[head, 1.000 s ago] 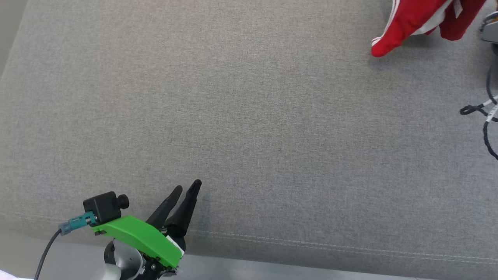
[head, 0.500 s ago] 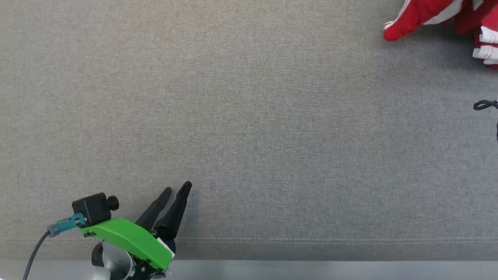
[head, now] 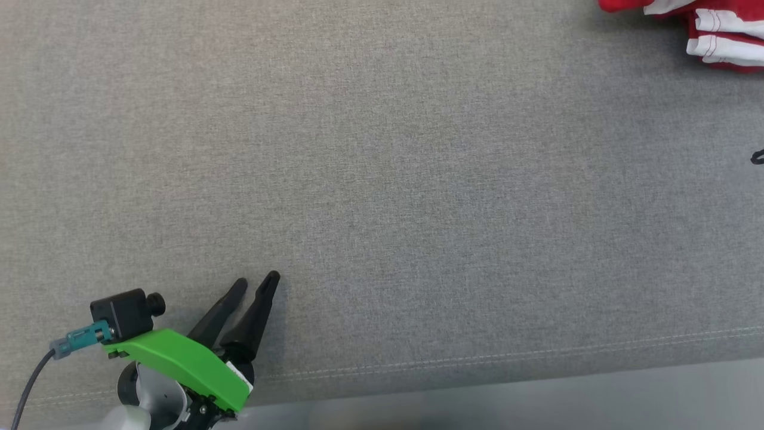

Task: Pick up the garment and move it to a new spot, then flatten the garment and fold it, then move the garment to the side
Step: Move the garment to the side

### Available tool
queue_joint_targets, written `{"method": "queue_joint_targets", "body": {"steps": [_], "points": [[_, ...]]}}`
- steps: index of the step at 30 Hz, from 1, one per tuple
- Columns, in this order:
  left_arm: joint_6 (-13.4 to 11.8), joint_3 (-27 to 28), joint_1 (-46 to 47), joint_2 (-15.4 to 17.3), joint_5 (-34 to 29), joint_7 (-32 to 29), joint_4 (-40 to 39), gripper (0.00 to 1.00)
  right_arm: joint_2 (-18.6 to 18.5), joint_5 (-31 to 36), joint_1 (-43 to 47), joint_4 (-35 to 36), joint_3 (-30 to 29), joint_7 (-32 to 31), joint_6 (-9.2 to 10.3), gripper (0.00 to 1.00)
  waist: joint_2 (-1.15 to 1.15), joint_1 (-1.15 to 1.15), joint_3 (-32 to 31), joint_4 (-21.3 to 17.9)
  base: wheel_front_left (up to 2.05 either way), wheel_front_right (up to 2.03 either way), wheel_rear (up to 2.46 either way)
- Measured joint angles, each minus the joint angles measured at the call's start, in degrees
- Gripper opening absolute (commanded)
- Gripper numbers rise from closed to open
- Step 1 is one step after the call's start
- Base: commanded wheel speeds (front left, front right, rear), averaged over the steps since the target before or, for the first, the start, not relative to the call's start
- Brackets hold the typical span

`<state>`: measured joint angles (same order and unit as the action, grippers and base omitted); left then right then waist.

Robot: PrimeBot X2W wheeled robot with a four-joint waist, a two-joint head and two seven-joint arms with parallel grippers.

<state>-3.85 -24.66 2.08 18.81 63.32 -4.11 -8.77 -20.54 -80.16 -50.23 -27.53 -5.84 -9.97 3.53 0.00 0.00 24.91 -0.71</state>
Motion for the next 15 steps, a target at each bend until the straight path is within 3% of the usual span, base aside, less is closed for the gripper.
{"method": "queue_joint_targets", "body": {"steps": [15], "points": [[-0.3,2.2,-0.2,2.4,-0.6,-0.4,-5.8,1.00,1.3,2.8,0.5,-1.4,-1.4,8.5,0.01,0.00,0.00,0.00,6.5,-3.5,0.00,0.00,0.00]]}}
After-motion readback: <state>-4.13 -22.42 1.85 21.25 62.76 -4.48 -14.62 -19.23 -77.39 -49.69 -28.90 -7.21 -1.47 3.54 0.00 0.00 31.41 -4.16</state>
